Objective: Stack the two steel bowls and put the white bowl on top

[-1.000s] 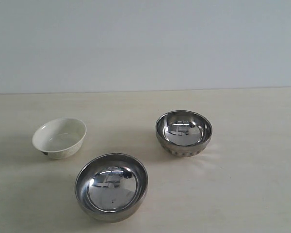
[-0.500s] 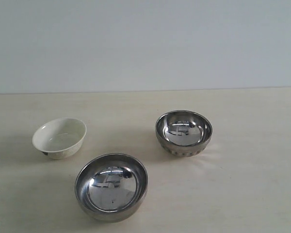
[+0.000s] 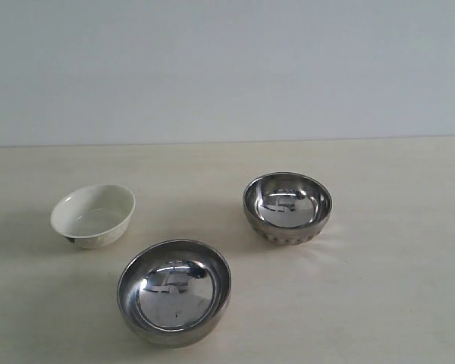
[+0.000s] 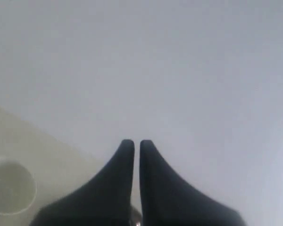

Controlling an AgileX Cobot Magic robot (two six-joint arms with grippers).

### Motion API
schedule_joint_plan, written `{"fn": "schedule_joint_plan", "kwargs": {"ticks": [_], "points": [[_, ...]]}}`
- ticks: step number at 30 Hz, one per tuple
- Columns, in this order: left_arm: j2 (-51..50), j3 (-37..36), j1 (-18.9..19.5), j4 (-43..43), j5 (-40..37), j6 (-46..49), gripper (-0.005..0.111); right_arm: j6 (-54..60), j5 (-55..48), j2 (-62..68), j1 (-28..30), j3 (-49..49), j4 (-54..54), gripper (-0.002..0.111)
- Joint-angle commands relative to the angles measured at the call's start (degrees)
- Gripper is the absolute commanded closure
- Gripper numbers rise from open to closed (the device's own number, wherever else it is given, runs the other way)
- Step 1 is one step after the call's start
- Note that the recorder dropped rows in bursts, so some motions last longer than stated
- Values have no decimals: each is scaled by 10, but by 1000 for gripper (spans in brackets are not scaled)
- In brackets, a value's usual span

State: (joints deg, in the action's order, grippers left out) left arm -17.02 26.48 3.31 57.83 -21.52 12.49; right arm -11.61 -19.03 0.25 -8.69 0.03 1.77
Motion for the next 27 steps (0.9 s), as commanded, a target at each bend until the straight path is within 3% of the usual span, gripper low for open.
{"fn": "schedule_joint_plan", "kwargs": {"ticks": [1,4,9,14,19,22,25,27], "points": [[-152,114,1,14,-153,108,103,0,6,-3,2,0,3,108],[-253,173,1,14,-257,143,103,0,6,-3,2,0,3,108],[-413,237,1,3,-351,156,103,0,6,-3,2,0,3,108],[-526,259,-8,-74,-360,156,103,0,6,-3,2,0,3,108],[-597,259,-60,-180,-332,127,101,0,6,-3,2,0,3,108],[-627,259,-100,-182,-300,125,86,0,6,-3,2,0,3,108],[-661,259,-140,-181,-262,117,57,0,6,-3,2,0,3,108],[-678,259,-154,-181,-244,114,47,0,6,-3,2,0,3,108]]}}
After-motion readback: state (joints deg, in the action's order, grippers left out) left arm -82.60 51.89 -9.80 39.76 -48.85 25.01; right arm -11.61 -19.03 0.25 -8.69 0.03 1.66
